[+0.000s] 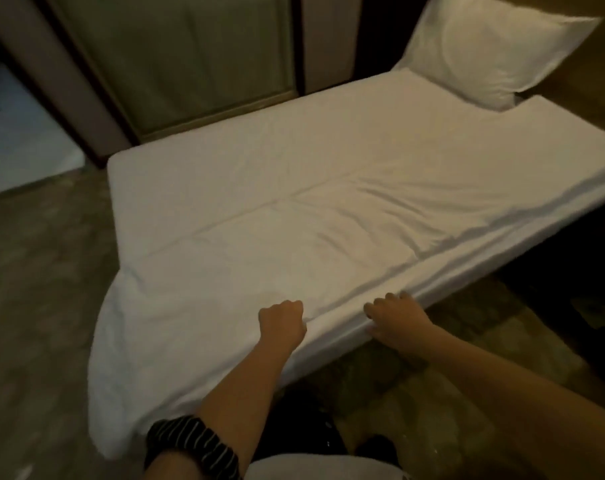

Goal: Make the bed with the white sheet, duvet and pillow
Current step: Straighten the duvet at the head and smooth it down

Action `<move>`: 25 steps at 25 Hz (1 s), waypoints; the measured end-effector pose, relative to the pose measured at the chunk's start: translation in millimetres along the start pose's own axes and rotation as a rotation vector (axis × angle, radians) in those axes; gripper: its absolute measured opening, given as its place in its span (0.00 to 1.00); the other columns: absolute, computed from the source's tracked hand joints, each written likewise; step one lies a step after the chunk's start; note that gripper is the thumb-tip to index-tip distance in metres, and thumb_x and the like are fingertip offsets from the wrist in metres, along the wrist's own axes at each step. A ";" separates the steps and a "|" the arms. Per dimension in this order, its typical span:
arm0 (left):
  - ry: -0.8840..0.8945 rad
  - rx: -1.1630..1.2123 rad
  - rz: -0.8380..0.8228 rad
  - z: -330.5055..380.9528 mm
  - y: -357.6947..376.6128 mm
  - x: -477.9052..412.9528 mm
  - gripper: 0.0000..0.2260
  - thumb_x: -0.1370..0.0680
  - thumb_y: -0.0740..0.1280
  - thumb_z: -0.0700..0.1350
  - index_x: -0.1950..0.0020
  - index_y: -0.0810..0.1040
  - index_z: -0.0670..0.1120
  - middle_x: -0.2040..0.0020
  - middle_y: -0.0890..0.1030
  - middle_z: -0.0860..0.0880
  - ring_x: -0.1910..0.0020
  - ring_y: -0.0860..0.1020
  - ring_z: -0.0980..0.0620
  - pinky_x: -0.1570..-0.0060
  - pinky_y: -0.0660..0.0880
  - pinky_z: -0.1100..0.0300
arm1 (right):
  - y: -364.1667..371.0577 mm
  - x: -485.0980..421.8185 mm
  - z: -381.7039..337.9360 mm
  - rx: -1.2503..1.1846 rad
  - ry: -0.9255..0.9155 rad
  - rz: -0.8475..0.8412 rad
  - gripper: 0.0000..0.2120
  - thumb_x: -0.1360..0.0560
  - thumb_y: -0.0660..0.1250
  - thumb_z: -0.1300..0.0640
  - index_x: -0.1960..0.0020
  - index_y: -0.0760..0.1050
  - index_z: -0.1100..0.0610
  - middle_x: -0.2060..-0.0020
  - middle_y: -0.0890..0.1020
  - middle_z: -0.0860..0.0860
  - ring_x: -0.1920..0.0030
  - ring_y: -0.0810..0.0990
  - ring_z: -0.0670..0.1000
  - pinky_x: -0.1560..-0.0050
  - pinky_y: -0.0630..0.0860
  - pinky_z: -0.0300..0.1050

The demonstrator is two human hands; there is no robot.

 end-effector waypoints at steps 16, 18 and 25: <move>-0.374 -0.044 -0.099 -24.8 124.2 -139.8 0.20 0.23 0.65 0.41 0.34 0.63 0.44 0.39 0.68 0.45 0.44 0.71 0.47 0.54 0.67 0.57 | 103.9 -209.1 28.9 0.215 -0.284 -0.037 0.20 0.22 0.61 0.49 0.36 0.63 0.58 0.44 0.74 0.54 0.45 0.74 0.57 0.47 0.68 0.51; -0.460 -0.046 -0.149 -35.0 142.2 -154.3 0.15 0.24 0.64 0.40 0.38 0.66 0.45 0.42 0.70 0.45 0.46 0.72 0.48 0.54 0.70 0.58 | 127.0 -236.1 33.0 0.312 -0.281 -0.025 0.20 0.26 0.66 0.50 0.40 0.66 0.59 0.49 0.75 0.56 0.51 0.76 0.57 0.53 0.70 0.50; -0.253 0.091 -0.325 -28.3 180.1 -164.6 0.12 0.19 0.56 0.39 0.37 0.71 0.41 0.39 0.76 0.43 0.41 0.75 0.44 0.43 0.70 0.55 | 163.5 -253.3 20.1 0.313 -0.654 0.021 0.17 0.50 0.81 0.61 0.66 0.78 0.61 0.73 0.76 0.56 0.74 0.75 0.55 0.76 0.65 0.42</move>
Point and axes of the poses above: each hand's wrist, its own x-axis away from the middle knuckle, its own y-axis out of the palm, z = x × y, the point moved 8 cm from there along -x, towards the middle knuckle
